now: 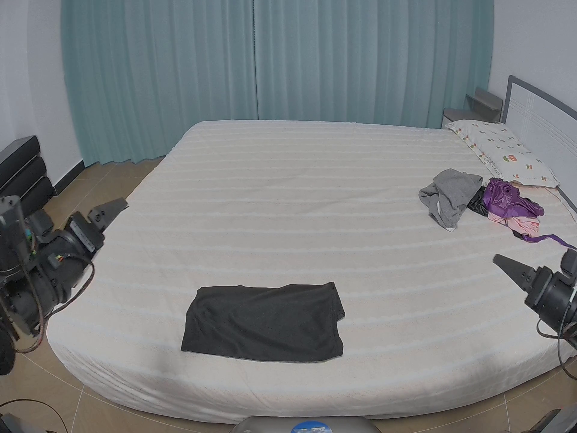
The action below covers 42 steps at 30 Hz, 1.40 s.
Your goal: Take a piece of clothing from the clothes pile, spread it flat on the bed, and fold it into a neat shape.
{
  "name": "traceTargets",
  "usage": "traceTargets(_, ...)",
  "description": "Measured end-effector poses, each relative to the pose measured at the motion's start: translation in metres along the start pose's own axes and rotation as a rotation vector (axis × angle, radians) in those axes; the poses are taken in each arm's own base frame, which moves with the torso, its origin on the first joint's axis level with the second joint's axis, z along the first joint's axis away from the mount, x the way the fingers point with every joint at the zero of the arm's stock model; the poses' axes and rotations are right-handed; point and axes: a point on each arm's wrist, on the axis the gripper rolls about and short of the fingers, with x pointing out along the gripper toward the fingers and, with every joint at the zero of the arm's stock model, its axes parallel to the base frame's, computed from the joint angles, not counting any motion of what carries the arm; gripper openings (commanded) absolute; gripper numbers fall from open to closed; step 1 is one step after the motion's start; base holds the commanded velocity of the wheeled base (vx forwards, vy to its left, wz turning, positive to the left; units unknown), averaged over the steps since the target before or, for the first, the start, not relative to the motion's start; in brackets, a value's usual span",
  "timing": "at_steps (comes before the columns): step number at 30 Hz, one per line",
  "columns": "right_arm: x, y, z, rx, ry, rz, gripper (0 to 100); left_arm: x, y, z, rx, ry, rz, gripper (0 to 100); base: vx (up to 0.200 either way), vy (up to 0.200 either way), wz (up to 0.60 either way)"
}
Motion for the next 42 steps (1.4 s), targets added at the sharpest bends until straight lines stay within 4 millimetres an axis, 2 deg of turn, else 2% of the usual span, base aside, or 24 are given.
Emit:
traceTargets(7,-0.060,-0.001,-0.007,-0.183,-0.012,-0.026,100,-0.073,0.001,0.013,0.157,-0.105,0.005,100,0.000,0.000,0.00)
traceTargets(15,-0.126,-0.005,-0.025,-0.446,-0.037,-0.051,100,-0.154,0.018,0.012,0.378,-0.238,0.049,100,0.000,0.000,0.00)
traceTargets(18,-0.146,-0.005,-0.030,-0.526,-0.096,-0.061,100,-0.179,0.028,0.008,0.460,-0.292,0.078,100,0.000,0.000,0.00)
traceTargets(23,-0.168,-0.006,-0.039,-0.610,-0.207,-0.092,100,-0.210,0.042,-0.003,0.569,-0.360,0.121,100,0.000,0.000,0.00)
traceTargets(27,-0.179,-0.005,-0.047,-0.715,-0.285,-0.082,100,-0.227,0.049,-0.010,0.612,-0.427,0.126,100,0.000,0.000,0.00)
traceTargets(31,-0.182,-0.003,-0.047,-0.769,-0.391,-0.072,100,-0.234,0.054,-0.015,0.617,-0.465,0.133,100,0.000,0.000,0.00)
traceTargets(37,-0.173,-0.009,-0.052,-0.808,-0.552,-0.087,100,-0.231,0.062,-0.023,0.611,-0.516,0.184,100,0.000,0.000,0.00)
traceTargets(42,-0.161,-0.021,-0.064,-0.814,-0.567,-0.122,100,-0.222,0.073,-0.035,0.631,-0.516,0.268,100,0.000,0.000,0.00)
